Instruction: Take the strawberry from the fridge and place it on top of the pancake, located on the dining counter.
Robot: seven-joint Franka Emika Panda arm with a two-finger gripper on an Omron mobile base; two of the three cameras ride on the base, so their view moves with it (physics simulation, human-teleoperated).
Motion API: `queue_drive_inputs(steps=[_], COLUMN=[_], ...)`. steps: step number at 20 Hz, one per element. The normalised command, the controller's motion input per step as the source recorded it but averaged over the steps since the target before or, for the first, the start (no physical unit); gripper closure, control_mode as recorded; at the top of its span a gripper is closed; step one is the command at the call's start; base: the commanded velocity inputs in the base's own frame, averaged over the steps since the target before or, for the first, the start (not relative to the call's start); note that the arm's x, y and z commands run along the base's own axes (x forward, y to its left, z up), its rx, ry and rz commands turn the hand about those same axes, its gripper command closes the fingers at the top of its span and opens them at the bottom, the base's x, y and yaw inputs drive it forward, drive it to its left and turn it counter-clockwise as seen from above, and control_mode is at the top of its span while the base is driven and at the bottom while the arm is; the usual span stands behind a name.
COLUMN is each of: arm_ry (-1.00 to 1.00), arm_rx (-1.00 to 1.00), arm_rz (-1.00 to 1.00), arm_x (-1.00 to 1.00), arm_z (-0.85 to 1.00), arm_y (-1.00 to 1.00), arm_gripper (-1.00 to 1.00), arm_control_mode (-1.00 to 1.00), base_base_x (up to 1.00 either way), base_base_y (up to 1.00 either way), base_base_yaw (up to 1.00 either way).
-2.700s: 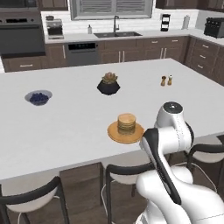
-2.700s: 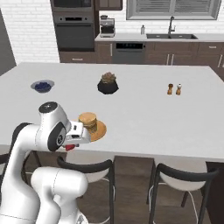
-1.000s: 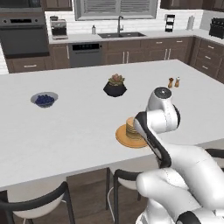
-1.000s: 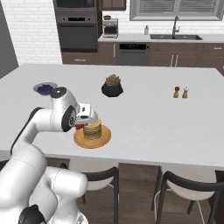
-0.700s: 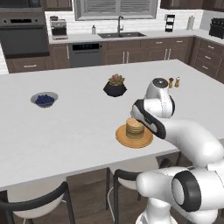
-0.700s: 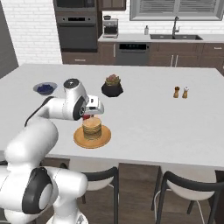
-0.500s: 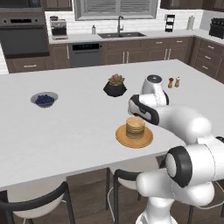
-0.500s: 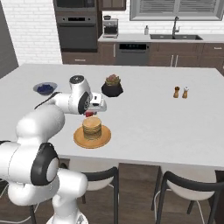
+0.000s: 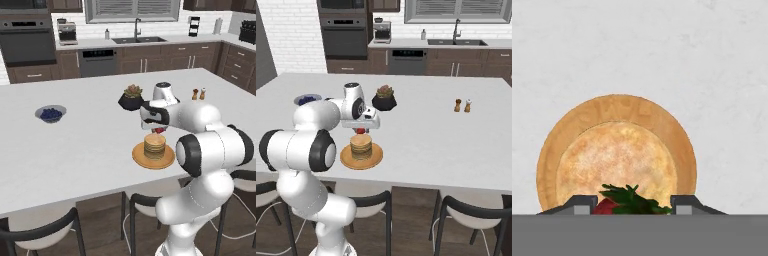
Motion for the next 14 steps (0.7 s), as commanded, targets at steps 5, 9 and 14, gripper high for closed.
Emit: queue_drive_inputs(steps=[5, 9, 14], arm_ry=[-0.09, -0.16, -0.03], arm_rx=[0.00, 0.00, 0.00], arm_rz=[-0.08, -0.01, 0.00], arm_x=[-0.46, -0.03, 0.22], arm_z=[-0.27, -0.20, -0.25], arm_y=[0.04, -0.09, 0.00], arm_gripper=[1.00, 1.00, 1.00], arm_control_mode=[-1.00, -1.00, -1.00], base_base_x=[0.00, 0.00, 0.00], base_base_y=[0.00, 0.00, 0.00], base_base_yaw=[0.00, 0.00, 0.00])
